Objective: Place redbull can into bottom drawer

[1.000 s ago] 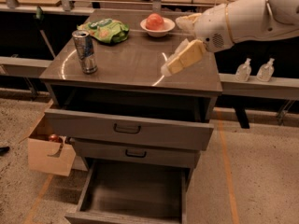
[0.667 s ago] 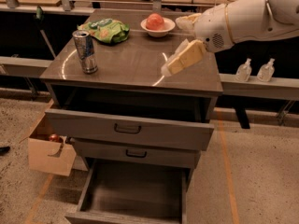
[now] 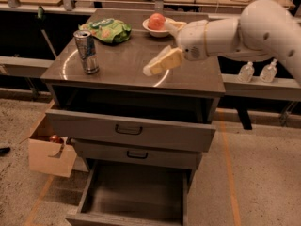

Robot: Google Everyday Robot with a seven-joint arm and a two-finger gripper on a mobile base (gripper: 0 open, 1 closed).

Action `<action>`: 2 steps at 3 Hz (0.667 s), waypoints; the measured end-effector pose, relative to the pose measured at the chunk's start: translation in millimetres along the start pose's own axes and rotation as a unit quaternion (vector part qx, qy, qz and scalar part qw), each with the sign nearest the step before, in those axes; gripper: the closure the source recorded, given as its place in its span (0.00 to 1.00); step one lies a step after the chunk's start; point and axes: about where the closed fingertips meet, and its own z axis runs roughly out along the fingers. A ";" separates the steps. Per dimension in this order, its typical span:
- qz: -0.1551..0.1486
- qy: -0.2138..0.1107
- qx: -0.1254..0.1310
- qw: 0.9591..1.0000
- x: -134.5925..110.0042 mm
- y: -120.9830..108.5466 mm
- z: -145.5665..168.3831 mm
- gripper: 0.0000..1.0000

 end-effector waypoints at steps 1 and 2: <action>0.007 -0.072 -0.007 0.997 6.2 -22.0 69.8 0.00; 0.029 -0.096 -0.019 0.995 4.6 -30.8 116.1 0.00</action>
Offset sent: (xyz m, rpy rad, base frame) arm 0.1078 0.1280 -0.0460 0.2712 0.0423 0.0743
